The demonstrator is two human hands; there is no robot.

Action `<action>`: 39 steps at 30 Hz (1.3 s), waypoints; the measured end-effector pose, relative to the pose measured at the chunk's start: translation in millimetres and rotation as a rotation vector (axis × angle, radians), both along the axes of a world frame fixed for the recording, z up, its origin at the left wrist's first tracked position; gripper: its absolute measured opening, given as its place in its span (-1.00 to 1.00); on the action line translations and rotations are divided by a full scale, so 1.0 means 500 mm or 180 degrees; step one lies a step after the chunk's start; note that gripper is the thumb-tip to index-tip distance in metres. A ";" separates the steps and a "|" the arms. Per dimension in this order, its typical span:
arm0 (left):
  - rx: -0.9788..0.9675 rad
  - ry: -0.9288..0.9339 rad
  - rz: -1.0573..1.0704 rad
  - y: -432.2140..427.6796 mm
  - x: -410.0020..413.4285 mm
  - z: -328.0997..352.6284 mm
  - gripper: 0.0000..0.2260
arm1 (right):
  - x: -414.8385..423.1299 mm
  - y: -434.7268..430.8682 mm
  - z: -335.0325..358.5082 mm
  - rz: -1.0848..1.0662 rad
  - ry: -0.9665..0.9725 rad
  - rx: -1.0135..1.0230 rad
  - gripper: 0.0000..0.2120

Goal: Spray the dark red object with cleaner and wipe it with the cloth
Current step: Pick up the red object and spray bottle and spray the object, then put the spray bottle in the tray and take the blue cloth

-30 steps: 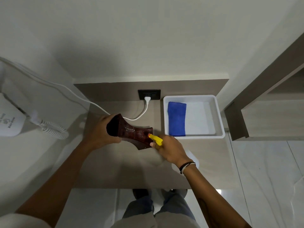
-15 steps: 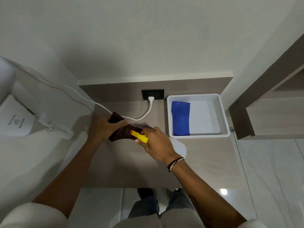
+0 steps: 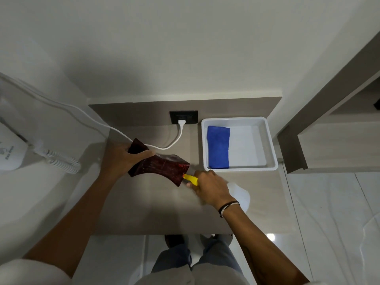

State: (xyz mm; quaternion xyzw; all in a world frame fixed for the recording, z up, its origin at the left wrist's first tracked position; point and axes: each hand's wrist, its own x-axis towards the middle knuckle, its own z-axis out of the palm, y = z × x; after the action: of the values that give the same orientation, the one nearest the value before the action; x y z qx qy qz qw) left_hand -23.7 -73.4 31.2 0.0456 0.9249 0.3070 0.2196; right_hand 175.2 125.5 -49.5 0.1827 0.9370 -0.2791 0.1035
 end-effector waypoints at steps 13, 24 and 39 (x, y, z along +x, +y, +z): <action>-0.0331 0.0259 -0.0003 0.003 0.005 0.013 -0.44 | 0.021 0.118 0.046 -0.0898 0.0938 -0.1408 -0.94; -0.1232 0.0784 -0.0386 0.038 0.010 0.004 -0.11 | 0.002 0.246 0.046 -0.1781 0.1702 -0.0526 -0.56; -0.1727 0.1130 -0.0259 0.103 0.059 -0.021 0.15 | -0.038 0.383 -0.027 -0.2195 0.1344 -0.0207 -0.63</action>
State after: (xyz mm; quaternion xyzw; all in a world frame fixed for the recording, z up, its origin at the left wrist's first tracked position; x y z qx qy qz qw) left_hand 5.7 -21.9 20.9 0.0752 0.9943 0.0275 0.0711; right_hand 156.4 316.8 -63.2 0.4216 0.8122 -0.3583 -0.1852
